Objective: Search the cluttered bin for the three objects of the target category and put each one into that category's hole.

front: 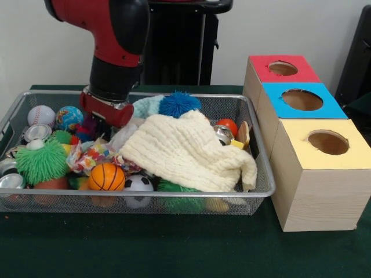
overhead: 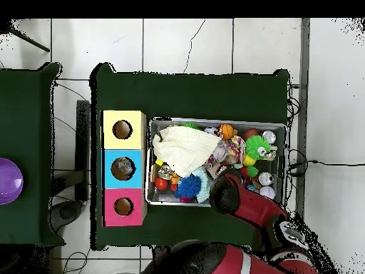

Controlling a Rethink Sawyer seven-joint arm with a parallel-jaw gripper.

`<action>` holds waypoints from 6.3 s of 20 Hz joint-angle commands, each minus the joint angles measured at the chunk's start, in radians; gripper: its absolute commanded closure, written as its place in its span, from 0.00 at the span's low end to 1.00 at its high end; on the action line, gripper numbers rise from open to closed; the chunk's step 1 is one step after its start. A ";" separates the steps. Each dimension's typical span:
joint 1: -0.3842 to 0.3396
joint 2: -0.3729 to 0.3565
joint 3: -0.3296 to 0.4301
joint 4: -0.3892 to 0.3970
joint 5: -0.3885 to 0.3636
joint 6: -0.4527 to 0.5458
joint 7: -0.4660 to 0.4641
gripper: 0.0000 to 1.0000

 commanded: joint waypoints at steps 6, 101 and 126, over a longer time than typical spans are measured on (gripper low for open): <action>0.130 -0.051 0.109 -0.024 0.017 0.131 0.114 1.00; 0.431 -0.176 -0.233 -0.203 0.050 0.554 0.069 0.00; 0.244 -0.047 -0.156 -0.268 -0.101 0.201 0.039 0.00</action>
